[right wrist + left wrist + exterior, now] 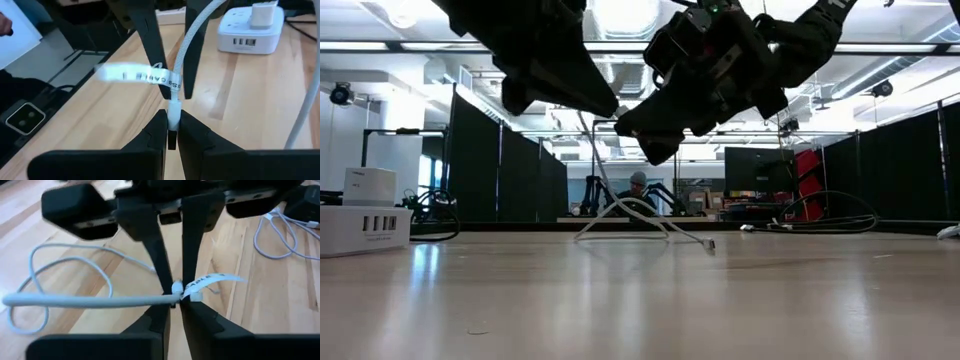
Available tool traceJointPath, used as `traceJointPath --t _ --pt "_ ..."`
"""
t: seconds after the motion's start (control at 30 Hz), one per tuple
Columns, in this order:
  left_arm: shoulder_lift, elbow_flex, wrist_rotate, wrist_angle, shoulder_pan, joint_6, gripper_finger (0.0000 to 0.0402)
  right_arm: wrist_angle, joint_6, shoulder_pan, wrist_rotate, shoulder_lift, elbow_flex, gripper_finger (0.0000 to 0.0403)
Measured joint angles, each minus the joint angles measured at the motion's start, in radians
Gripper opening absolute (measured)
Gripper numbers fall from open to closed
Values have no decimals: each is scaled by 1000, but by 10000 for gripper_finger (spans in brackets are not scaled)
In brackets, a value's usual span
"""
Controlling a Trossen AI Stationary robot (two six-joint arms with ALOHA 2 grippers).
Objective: Insert USB
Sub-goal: Insert the white charger cable into the top white outlet extension
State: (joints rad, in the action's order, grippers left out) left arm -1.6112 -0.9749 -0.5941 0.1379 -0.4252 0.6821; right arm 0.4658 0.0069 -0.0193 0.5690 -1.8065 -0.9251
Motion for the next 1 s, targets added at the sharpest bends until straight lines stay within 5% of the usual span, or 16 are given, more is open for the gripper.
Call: traceJointPath --t 0.6,1.0 --pt "0 3 -192 -17 -41 76 194 281 106 23 -76 1 86 18" --pt "-4 3 -290 -90 -41 89 188 340 106 26 -90 2 86 18"
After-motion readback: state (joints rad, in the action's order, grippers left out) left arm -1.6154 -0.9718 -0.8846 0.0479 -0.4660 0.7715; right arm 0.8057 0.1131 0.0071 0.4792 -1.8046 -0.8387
